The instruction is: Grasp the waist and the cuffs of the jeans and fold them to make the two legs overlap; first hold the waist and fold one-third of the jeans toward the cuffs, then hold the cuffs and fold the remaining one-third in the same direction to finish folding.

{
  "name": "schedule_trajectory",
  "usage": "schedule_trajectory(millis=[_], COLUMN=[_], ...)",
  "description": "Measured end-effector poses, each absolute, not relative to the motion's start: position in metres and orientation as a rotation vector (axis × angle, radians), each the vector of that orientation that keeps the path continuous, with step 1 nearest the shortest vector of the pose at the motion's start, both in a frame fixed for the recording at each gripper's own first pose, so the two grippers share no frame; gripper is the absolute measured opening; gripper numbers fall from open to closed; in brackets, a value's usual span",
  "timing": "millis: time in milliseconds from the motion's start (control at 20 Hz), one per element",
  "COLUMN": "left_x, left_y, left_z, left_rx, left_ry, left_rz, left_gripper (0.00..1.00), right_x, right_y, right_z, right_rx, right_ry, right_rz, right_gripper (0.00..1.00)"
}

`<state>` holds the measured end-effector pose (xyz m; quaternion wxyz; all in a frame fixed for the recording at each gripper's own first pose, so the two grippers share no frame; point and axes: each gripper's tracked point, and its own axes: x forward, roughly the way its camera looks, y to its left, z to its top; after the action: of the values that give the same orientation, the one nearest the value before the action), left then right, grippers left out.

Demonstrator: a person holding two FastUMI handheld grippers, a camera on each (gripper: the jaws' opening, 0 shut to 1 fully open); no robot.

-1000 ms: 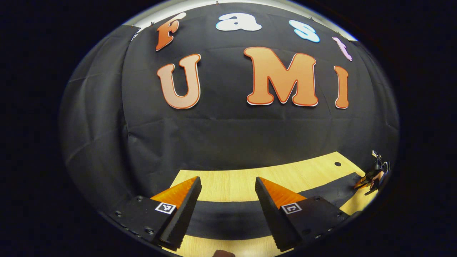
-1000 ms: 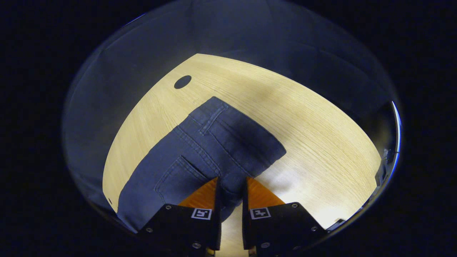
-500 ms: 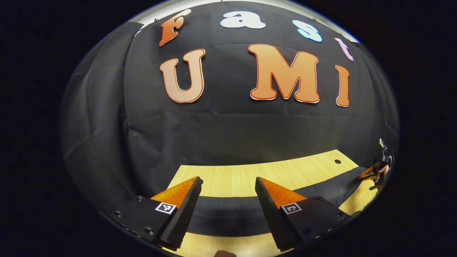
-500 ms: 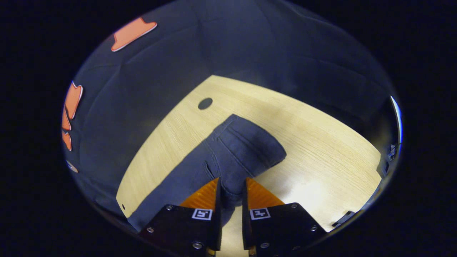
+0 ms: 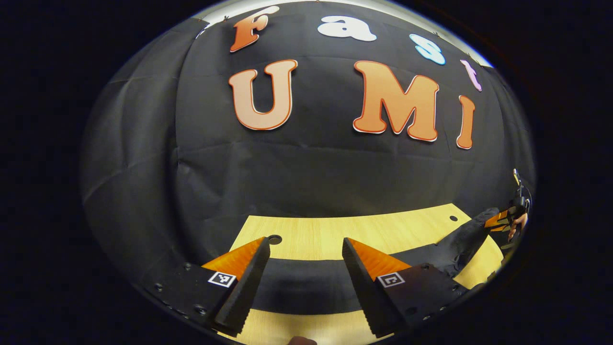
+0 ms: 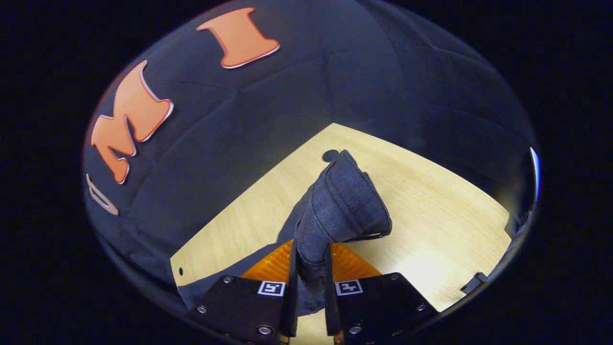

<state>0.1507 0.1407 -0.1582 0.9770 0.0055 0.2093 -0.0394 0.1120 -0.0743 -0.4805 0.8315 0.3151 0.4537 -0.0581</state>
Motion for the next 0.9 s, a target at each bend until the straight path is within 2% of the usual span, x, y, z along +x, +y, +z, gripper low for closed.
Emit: schedule_trajectory(millis=[550, 900], left_x=[0.143, 0.137], left_y=[0.196, 0.238], left_z=[-0.17, -0.184], left_rx=[-0.021, -0.058], left_ry=[0.429, 0.448], left_rz=[-0.05, 0.0], left_gripper=[0.92, 0.92], right_x=[0.12, 0.109], right_y=[-0.055, -0.053], right_z=[-0.479, -0.488], right_rx=[0.641, 0.583], right_ry=[0.938, 0.977], right_rz=[0.183, 0.287], right_gripper=[0.24, 0.24])
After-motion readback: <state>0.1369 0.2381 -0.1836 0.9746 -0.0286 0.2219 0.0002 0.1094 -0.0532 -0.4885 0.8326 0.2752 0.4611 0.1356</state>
